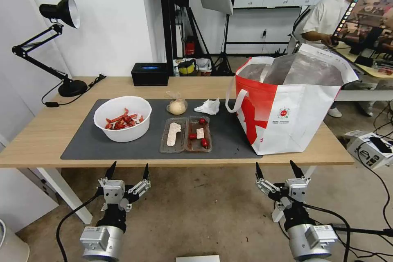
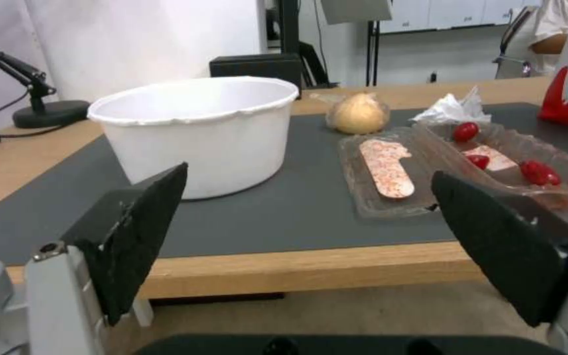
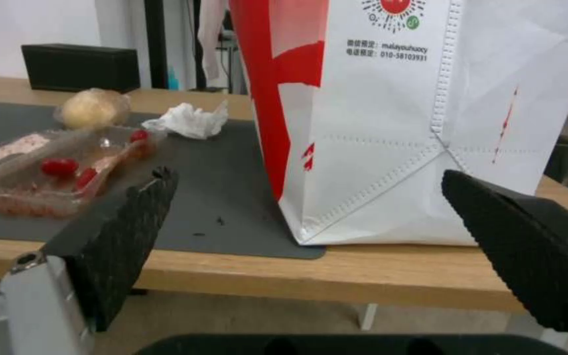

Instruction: Pick up the trash from the table and place it into the takeout bag.

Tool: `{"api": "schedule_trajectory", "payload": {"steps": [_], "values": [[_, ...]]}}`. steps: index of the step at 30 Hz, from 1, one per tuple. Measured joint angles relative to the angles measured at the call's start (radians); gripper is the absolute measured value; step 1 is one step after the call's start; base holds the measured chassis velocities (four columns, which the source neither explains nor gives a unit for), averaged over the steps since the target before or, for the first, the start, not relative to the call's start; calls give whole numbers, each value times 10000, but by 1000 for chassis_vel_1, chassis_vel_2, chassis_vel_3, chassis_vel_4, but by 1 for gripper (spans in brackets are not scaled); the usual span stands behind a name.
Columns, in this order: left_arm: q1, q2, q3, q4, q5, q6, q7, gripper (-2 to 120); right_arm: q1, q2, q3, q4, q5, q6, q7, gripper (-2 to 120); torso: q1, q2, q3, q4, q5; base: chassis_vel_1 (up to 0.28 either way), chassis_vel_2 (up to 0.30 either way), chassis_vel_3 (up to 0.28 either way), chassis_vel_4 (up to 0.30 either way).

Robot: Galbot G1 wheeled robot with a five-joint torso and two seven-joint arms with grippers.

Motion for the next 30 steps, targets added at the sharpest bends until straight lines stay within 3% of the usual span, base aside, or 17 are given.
{"api": "schedule_trajectory", "payload": {"steps": [30], "values": [[0,0,0,0,0,0,0,100,0,0,0,0,0,0,0,100,0,0,0,0,0,0,0,0,0]]}}
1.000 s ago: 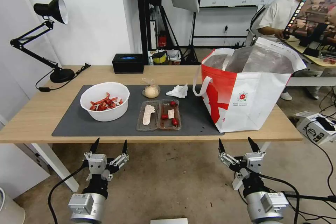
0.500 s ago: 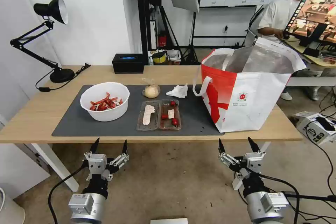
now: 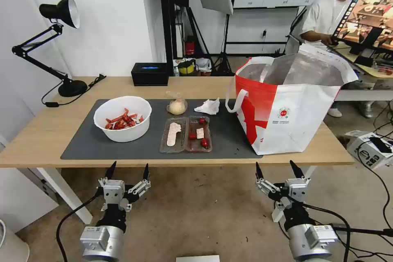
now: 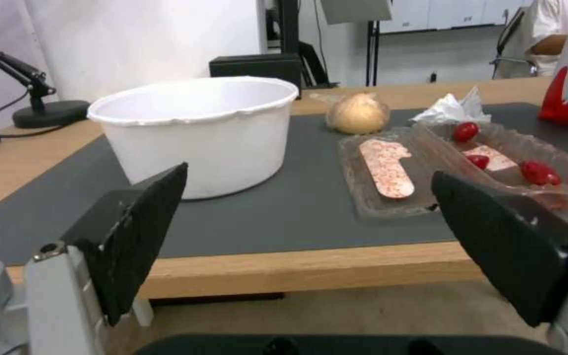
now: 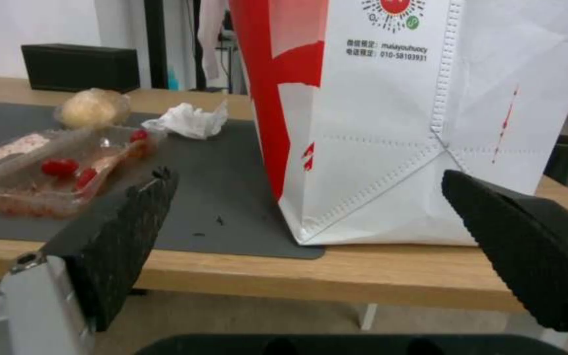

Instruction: Pick up the trash from the table and place it into the takeout bag.

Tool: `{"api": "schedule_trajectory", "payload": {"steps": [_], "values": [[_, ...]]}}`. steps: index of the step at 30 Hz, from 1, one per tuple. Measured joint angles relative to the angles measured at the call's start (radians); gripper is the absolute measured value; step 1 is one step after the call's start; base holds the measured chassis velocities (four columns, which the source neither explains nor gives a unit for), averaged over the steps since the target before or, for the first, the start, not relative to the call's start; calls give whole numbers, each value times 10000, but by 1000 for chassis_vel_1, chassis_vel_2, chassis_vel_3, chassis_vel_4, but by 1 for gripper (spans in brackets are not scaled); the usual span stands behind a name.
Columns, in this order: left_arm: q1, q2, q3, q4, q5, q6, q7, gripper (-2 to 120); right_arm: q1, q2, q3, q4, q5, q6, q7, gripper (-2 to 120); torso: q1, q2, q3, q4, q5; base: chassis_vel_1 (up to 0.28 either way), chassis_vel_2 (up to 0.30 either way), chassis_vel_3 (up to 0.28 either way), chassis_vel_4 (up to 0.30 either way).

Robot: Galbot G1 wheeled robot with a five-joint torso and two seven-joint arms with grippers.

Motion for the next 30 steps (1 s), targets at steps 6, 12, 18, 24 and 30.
{"api": "schedule_trajectory", "payload": {"steps": [6,12,18,24,30], "values": [[0,0,0,0,-6,0,0,100,1,-10,-1,0,3,-1,0,100,0,0,0,0,0,0,0,0,0],[-313,-45,-305,-344,-1276,500,-232,100,395,-884,-127,66,632,-680,173,100,0,1,0,0,1,0,0,0,0],[-472,-125,-530,-499,-2271,313,-390,100,1238,-2700,-398,245,1975,-2177,584,100,0,0,1,1,3,0,0,0,0],[-377,-124,-528,-415,-2288,96,-383,100,1929,-4184,-617,393,3077,-3400,914,100,1,0,1,1,1,0,0,0,0],[-391,25,-478,-343,-2864,80,-383,100,2422,-5033,-945,293,3810,-3594,874,100,1,0,1,1,1,0,0,0,0]]}}
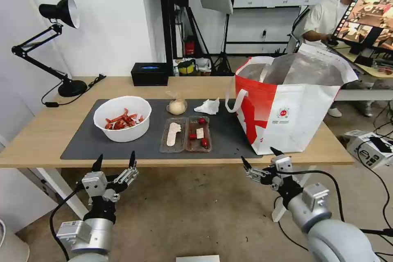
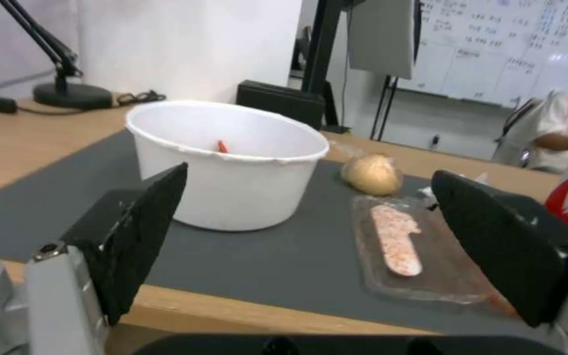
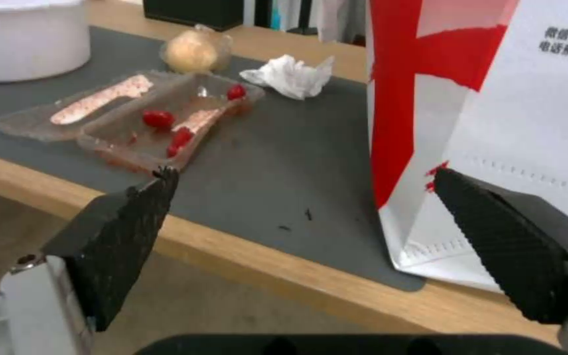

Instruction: Pick up the trash from the table and place it into the takeout bag.

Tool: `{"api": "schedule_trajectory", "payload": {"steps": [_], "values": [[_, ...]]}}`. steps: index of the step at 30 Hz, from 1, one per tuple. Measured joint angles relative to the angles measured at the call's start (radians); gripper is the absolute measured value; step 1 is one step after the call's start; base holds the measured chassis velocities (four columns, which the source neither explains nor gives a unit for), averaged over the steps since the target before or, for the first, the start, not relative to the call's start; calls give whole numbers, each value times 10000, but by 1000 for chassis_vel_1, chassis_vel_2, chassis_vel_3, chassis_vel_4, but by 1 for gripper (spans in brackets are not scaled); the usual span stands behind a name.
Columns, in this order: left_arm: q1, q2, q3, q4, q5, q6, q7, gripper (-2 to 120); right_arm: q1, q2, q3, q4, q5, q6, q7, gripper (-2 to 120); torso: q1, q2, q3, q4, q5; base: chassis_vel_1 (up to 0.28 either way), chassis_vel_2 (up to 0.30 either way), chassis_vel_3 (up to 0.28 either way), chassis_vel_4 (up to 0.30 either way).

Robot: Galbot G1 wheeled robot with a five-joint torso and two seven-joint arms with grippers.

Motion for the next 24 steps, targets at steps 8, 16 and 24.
{"api": "schedule_trajectory", "payload": {"steps": [8,16,24], "values": [[-141,314,34,-58,-1282,562,-441,100,2,93,-7,-103,3,303,-163,100,0,0,-1,-1,0,0,0,0,0],[-853,904,152,-419,-4064,1997,-2202,100,35,282,-149,-190,-43,437,-185,100,0,0,-1,-1,-1,0,0,0,0],[-1669,1064,236,-671,-7120,2741,-3810,100,32,395,-251,-214,-109,482,-192,100,0,-1,-1,-1,-1,0,0,0,0]]}}
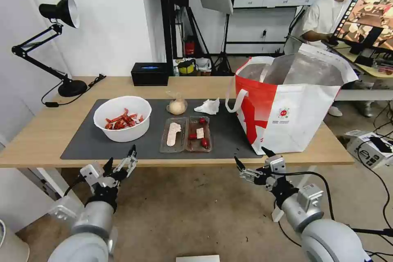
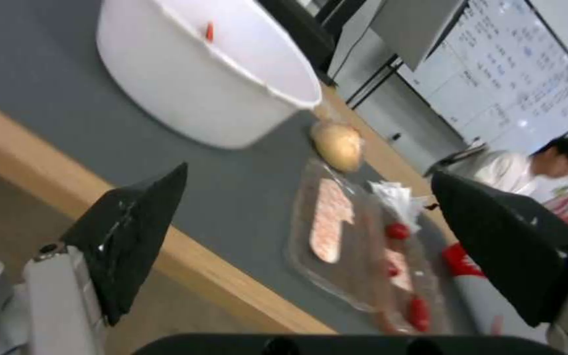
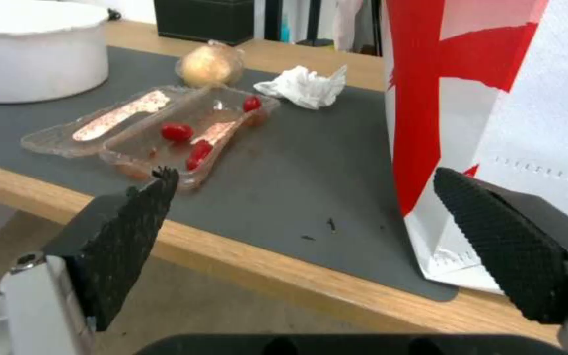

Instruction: Pick up the trash from the table and place it into the takeout bag.

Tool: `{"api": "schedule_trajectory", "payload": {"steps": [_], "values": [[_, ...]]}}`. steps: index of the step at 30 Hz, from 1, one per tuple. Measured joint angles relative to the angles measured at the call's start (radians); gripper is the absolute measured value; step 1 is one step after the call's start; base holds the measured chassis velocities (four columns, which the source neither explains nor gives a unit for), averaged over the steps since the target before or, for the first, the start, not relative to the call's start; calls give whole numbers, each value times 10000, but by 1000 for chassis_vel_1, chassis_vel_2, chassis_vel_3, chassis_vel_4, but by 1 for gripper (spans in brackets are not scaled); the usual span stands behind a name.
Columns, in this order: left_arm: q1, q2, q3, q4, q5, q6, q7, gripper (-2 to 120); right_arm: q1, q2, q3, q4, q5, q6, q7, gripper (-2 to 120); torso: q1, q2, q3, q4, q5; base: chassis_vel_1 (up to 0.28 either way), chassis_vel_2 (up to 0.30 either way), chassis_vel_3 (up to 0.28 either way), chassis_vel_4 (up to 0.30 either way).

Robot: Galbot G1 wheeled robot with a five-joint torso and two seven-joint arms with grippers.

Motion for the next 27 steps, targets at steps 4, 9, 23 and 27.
{"api": "schedule_trajectory", "payload": {"steps": [4,9,23,27], "values": [[-346,-16,-39,-87,-1881,225,-851,100,-50,51,-15,-9,-35,29,-11,100,0,1,0,0,0,0,0,0,0],[-556,-18,-44,-53,-2804,258,-1288,100,-66,82,-75,-36,-86,44,-17,100,0,1,0,0,0,0,0,0,0],[-951,101,243,297,-3577,221,-1547,100,102,3,-514,-186,-151,82,-21,100,0,1,0,2,0,0,0,0,0],[-1331,282,424,651,-3588,221,-1534,100,229,-20,-745,-290,-177,90,-22,100,0,0,0,1,0,0,0,0,0]]}}
